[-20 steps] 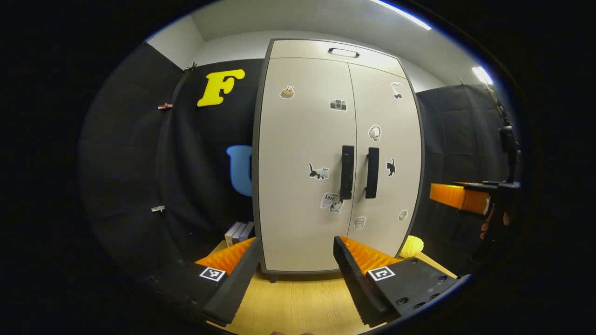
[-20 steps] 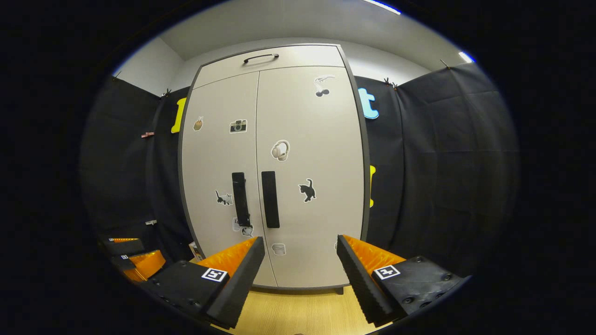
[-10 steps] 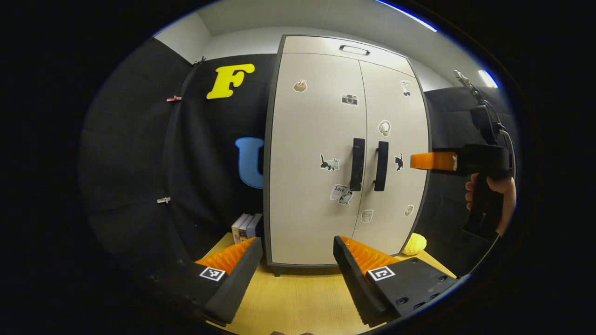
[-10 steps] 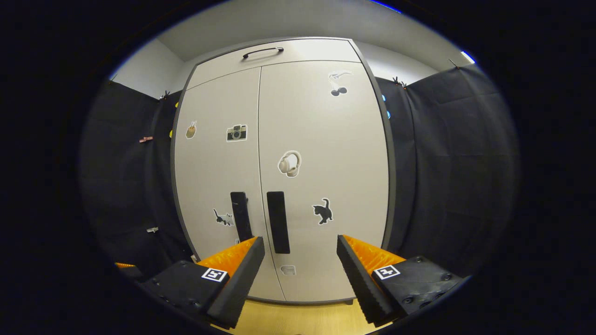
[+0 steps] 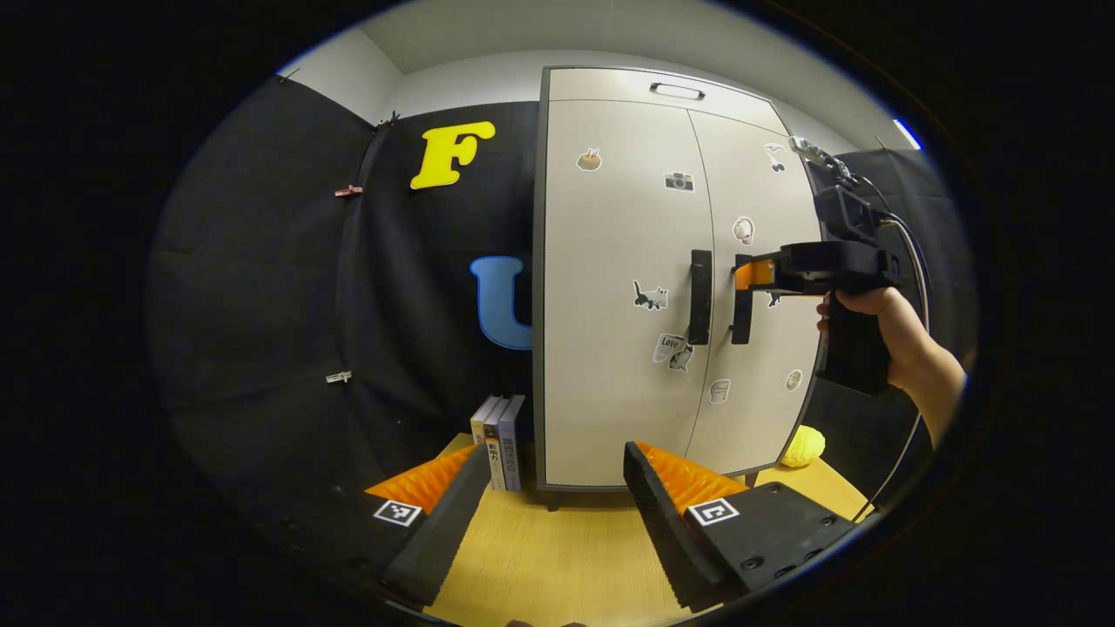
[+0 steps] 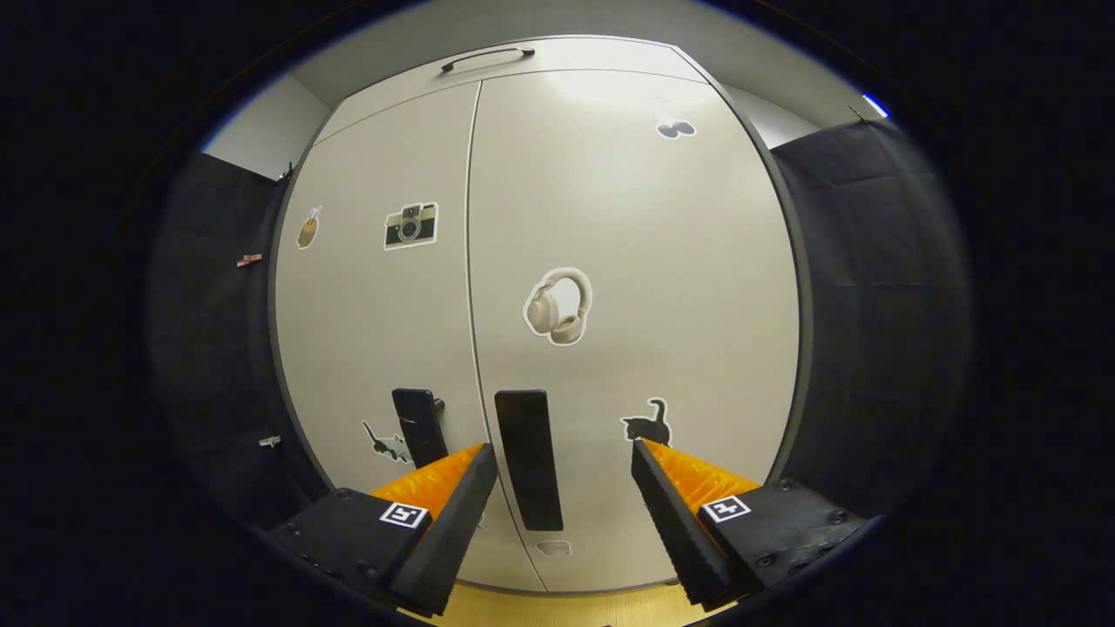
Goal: Open the right door of the double-door shoe cabinet with the right hand, and open the left door with the left hand.
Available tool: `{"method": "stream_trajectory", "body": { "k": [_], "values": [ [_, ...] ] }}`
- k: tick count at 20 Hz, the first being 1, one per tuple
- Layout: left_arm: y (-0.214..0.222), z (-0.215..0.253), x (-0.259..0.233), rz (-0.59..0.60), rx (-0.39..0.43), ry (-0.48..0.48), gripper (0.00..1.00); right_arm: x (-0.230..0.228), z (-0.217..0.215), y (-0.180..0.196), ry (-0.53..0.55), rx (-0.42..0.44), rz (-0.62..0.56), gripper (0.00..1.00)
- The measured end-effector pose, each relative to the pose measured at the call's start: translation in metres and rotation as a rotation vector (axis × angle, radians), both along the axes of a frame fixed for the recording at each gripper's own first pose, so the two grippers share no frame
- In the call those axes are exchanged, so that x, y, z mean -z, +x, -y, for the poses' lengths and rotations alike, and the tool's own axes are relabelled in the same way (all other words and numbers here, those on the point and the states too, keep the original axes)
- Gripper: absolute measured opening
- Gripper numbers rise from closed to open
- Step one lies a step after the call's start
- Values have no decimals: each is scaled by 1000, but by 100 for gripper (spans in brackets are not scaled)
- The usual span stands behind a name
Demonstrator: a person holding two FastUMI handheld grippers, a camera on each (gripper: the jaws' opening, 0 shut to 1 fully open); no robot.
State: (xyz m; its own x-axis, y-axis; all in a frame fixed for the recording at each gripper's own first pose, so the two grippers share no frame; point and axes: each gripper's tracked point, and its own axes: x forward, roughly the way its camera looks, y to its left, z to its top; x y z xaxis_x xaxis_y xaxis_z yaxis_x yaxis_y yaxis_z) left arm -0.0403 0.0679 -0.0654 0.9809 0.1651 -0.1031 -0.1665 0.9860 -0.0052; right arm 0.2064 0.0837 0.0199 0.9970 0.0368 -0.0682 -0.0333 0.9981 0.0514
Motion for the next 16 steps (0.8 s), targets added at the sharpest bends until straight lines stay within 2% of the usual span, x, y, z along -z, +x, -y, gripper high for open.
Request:
{"method": "stream_trajectory", "body": {
  "k": [3, 5, 7, 10, 12, 14, 16],
  "values": [
    [-4, -11, 1, -2, -25, -5, 95, 12, -6, 13, -3, 0, -29, 96],
    [-7, -17, 2, 0, -40, -9, 95, 16, -7, 18, -2, 6, -40, 90],
    [-10, -23, 1, 6, -51, -12, 95, 19, -8, 22, -13, 15, -43, 70],
    [-14, -29, 2, 11, -59, -18, 95, 26, -11, 23, -30, 3, -70, 65],
    [-16, -33, 3, 13, -62, -25, 95, 33, -16, 24, -17, 5, -91, 47],
    [-21, -35, 6, 13, -60, -37, 95, 32, -15, 25, -15, 12, -90, 41],
    [-25, -38, 8, 12, -56, -46, 95, 35, -17, 25, -3, 12, -99, 41]
  ]
}}
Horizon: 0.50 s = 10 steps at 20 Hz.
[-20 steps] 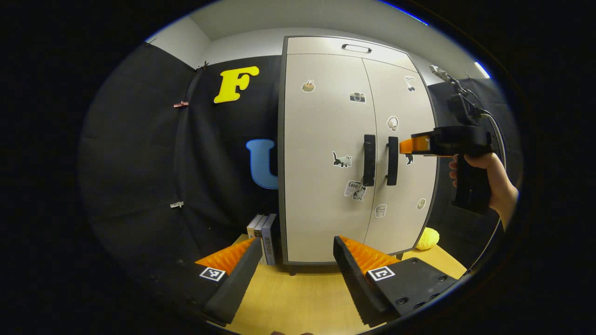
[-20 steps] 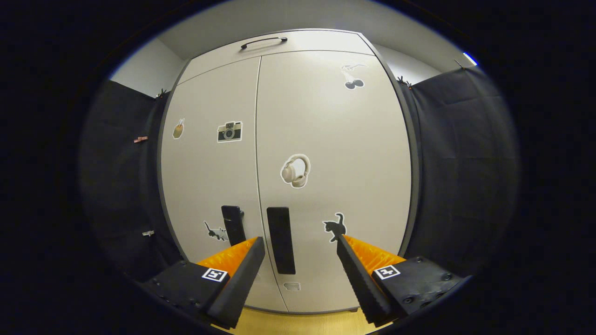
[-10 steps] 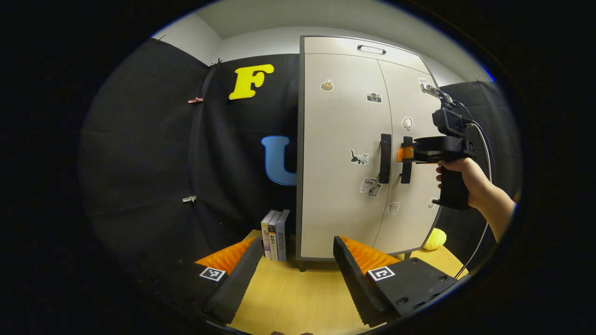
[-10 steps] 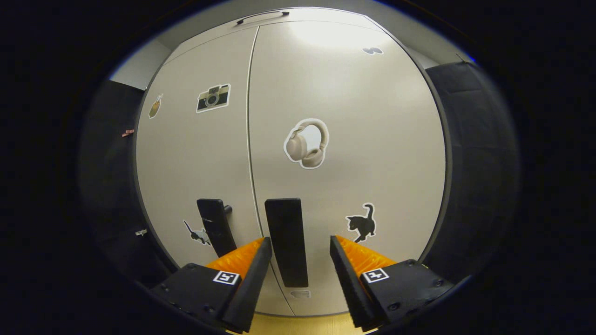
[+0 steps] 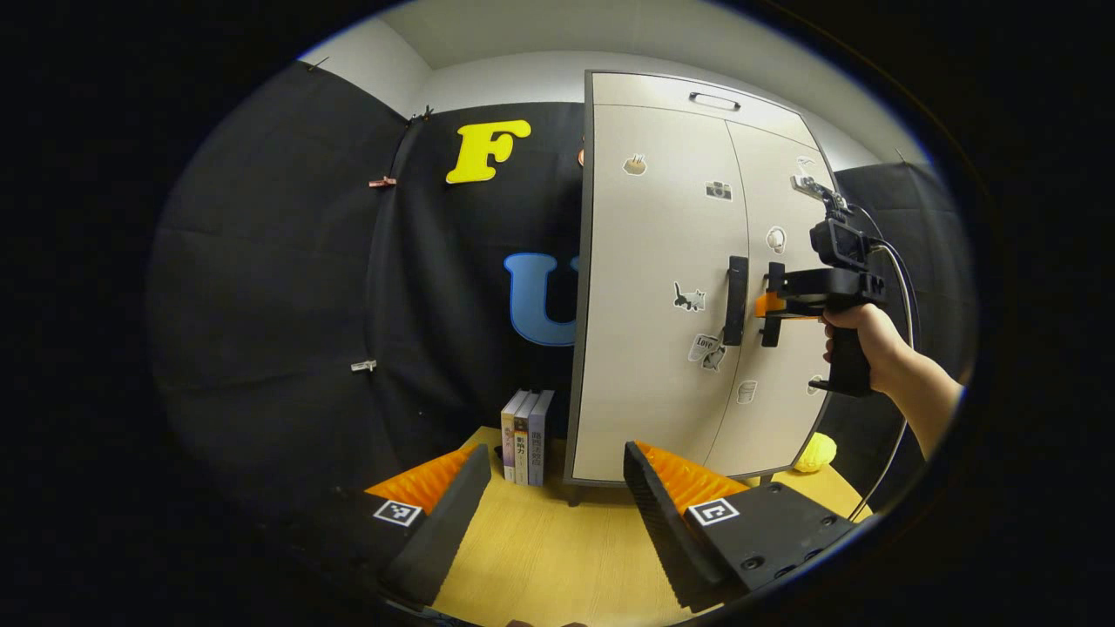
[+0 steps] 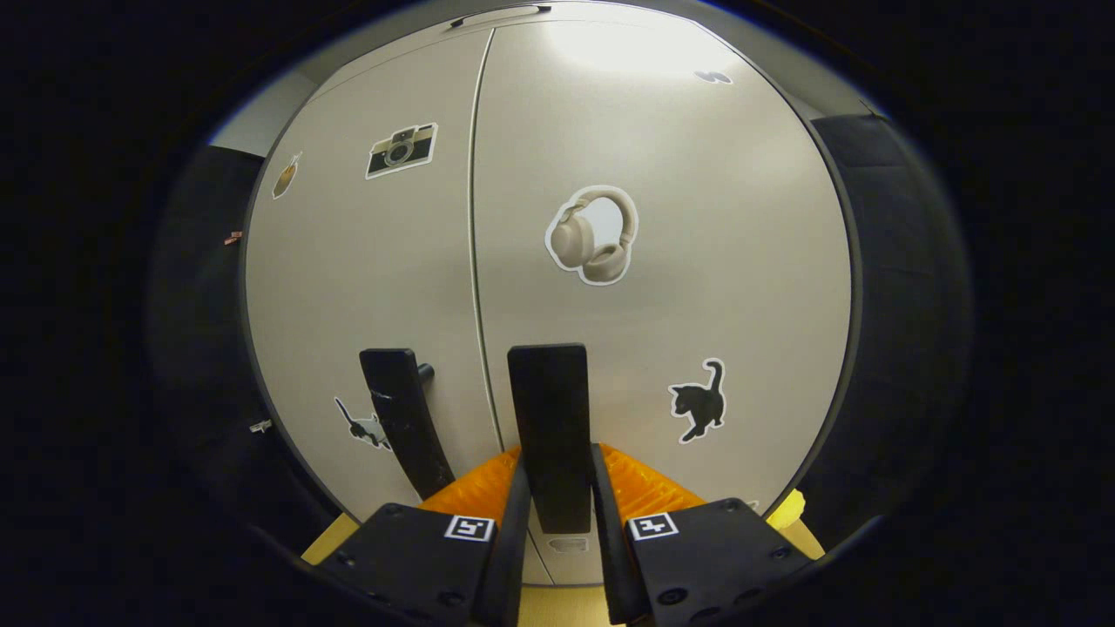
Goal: Open the right door of the double-door shoe cabinet with the right hand, and open the left door with the left hand.
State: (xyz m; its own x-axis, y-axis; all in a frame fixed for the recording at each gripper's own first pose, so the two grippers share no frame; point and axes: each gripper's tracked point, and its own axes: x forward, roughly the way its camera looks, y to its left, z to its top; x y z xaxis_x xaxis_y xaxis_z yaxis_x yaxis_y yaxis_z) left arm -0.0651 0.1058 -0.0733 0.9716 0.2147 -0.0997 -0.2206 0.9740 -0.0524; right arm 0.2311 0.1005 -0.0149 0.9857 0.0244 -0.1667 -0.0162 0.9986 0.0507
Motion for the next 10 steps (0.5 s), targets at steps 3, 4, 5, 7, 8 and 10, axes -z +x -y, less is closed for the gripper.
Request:
{"method": "stream_trajectory", "body": {
  "k": [3, 4, 5, 7, 8, 10],
  "values": [
    [-7, -7, 4, -3, 4, 3, 95, -1, 1, 0, -20, 15, -1, 34],
    [-9, -9, 5, -6, 6, 4, 95, -1, 1, -1, -22, 18, 2, 29],
    [-12, -12, 6, -11, 7, 3, 95, -1, 1, 0, -16, 16, 3, 29],
    [-18, -16, 7, -9, 13, -4, 95, 0, 0, 0, -11, -7, -3, 23],
    [-21, -17, 7, -8, 18, -10, 95, 0, 0, -1, -11, -20, -5, 17],
    [-24, -16, 11, -9, 26, 13, 95, 0, 0, -4, -5, -31, -17, 14]
  ]
}}
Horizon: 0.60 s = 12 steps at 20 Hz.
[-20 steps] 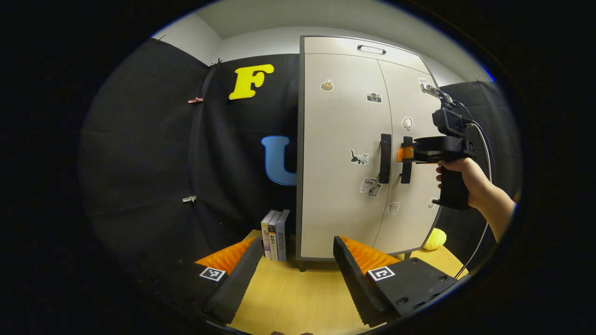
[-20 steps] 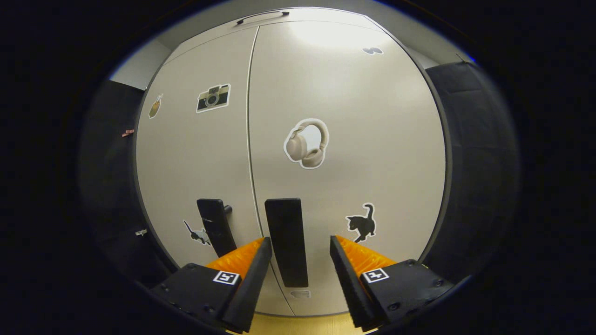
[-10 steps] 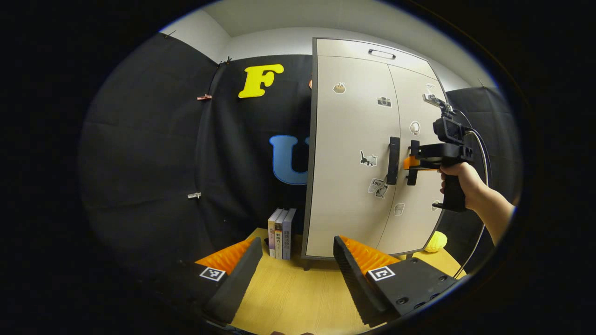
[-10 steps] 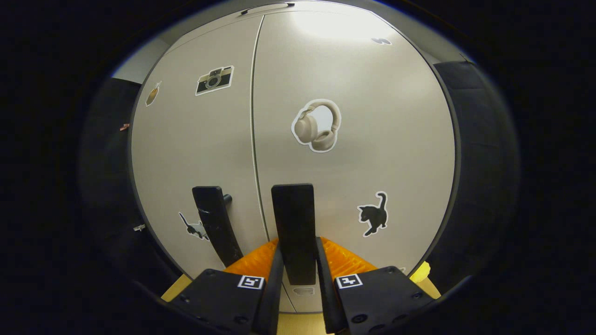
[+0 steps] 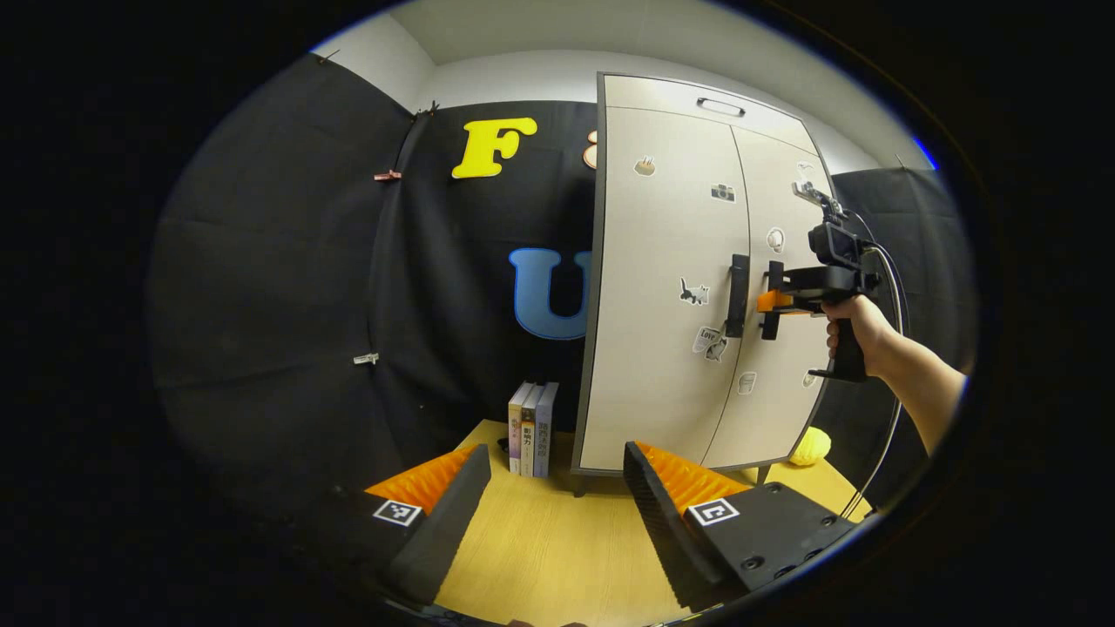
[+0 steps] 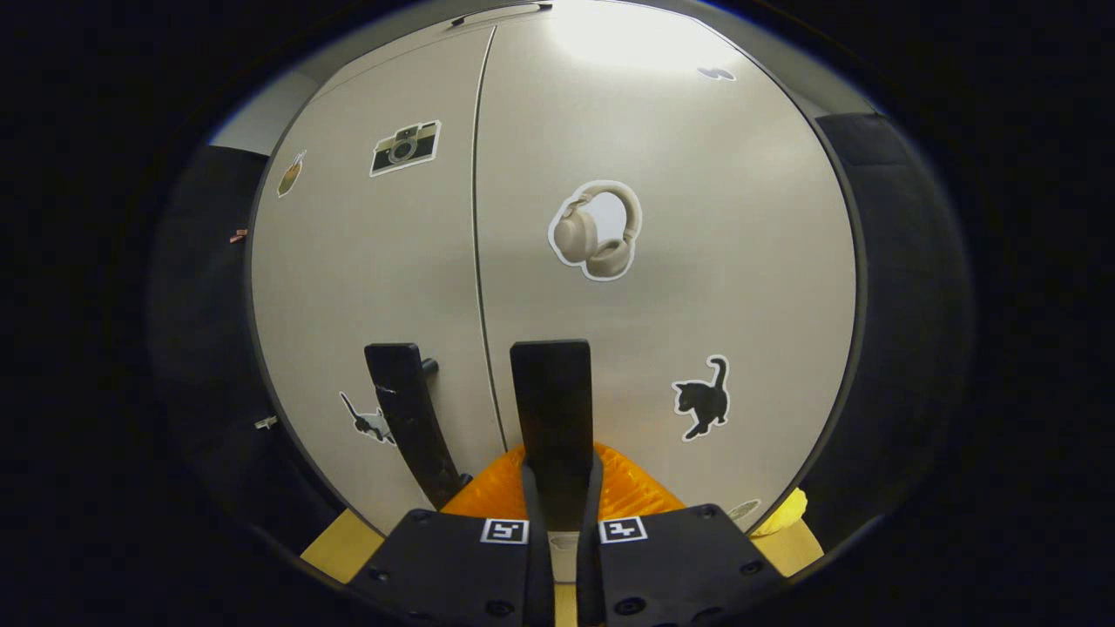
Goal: Open the right door of the double-door shoe cabinet with the right hand, and open the left door with the left hand.
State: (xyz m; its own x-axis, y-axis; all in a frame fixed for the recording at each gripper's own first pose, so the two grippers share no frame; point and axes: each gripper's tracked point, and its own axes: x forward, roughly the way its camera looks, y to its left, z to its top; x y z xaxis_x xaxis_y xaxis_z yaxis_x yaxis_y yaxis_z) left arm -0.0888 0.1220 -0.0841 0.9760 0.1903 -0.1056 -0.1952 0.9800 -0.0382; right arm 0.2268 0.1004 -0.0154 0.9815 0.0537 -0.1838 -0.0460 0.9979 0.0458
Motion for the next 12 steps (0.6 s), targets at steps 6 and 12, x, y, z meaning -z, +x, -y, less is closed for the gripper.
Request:
{"method": "stream_trajectory", "body": {
  "k": [6, 12],
  "values": [
    [6, 45, -7, -5, 62, 7, 95, -5, 1, -14, 20, -60, 11, 14],
    [3, 112, -26, 17, 46, -3, 95, -10, 6, -28, 44, -219, 15, 14]
  ]
}}
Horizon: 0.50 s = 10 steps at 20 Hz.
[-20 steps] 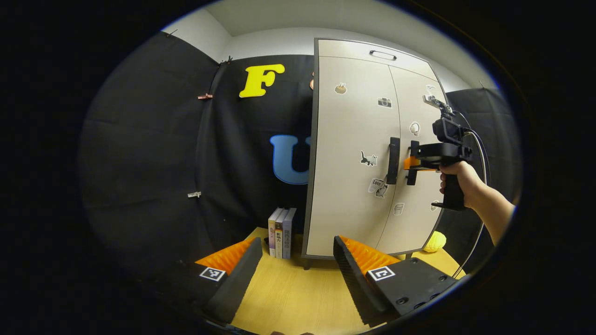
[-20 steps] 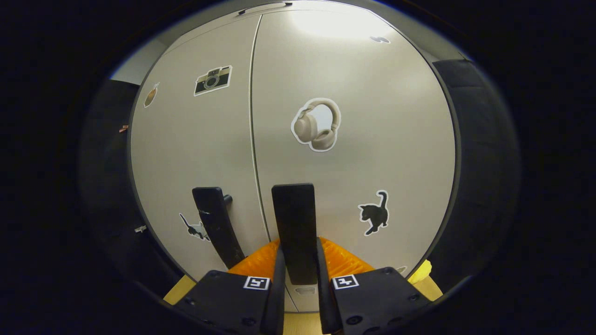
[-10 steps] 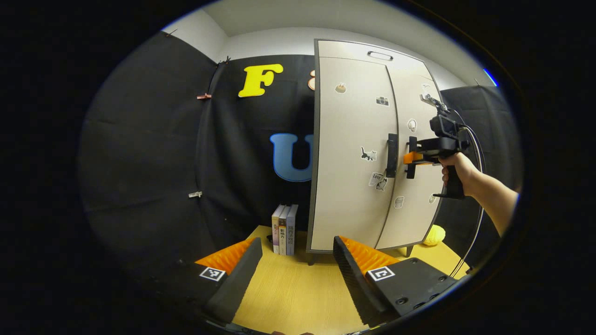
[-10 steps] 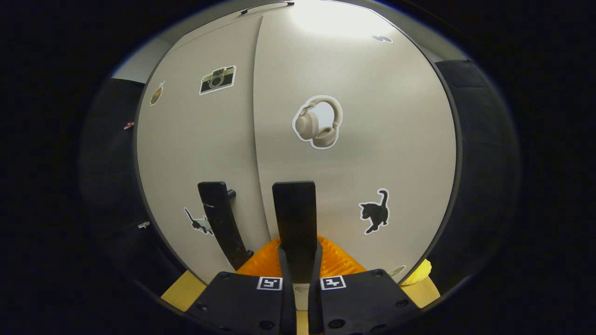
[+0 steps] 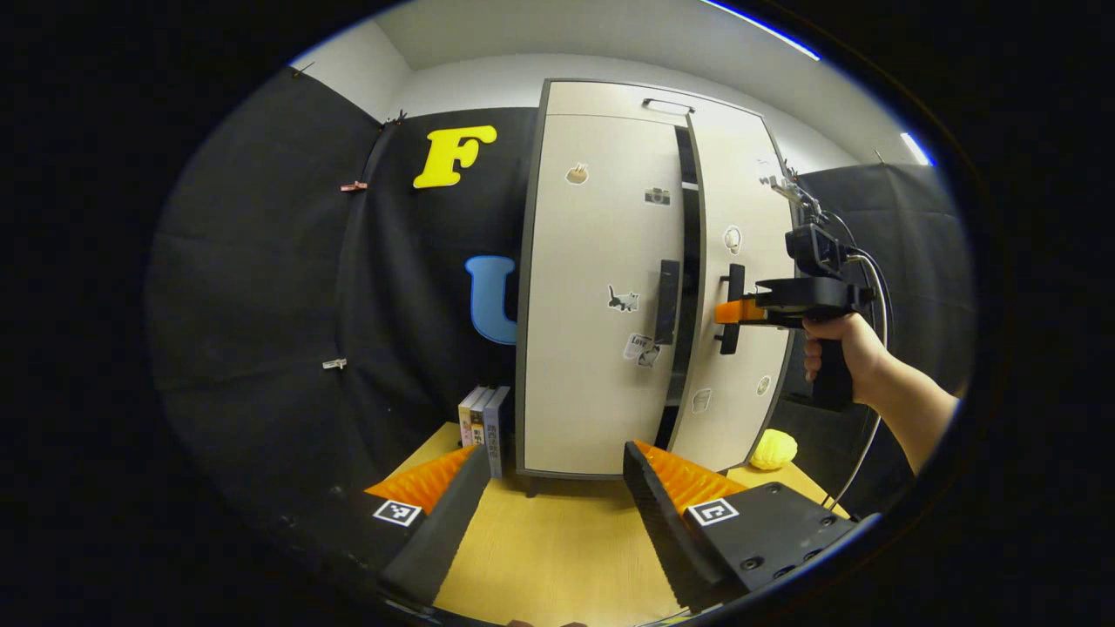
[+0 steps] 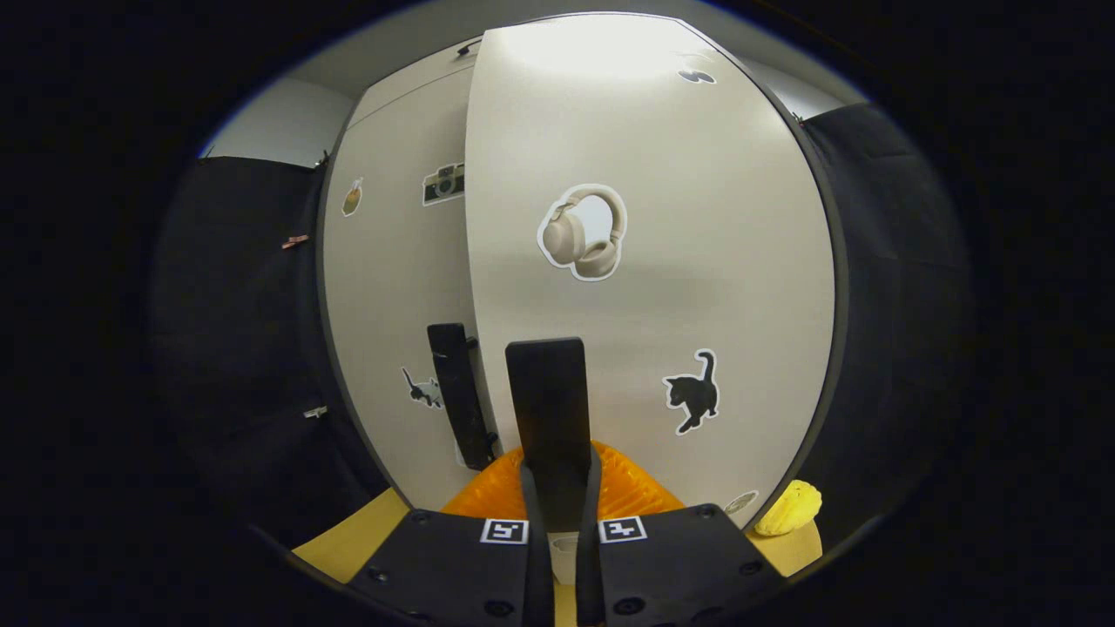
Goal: Open the right door of the double-door shoe cabinet with the right hand, and open the left door with the left hand.
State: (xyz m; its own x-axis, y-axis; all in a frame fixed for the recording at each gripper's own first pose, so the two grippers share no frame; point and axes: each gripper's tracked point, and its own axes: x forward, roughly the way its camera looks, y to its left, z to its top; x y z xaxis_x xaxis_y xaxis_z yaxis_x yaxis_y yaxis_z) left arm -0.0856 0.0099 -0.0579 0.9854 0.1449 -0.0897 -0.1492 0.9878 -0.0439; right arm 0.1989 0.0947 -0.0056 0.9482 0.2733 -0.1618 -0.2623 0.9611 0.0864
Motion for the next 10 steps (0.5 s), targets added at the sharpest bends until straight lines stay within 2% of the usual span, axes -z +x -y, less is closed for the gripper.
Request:
{"method": "stream_trajectory", "body": {
  "k": [5, 10],
  "values": [
    [-7, 52, -1, -6, -64, -6, 95, -4, 7, -16, 16, -130, -1, 14],
    [-18, 88, 1, -11, -123, -32, 95, -9, 19, -29, 32, -220, 11, 14]
  ]
}}
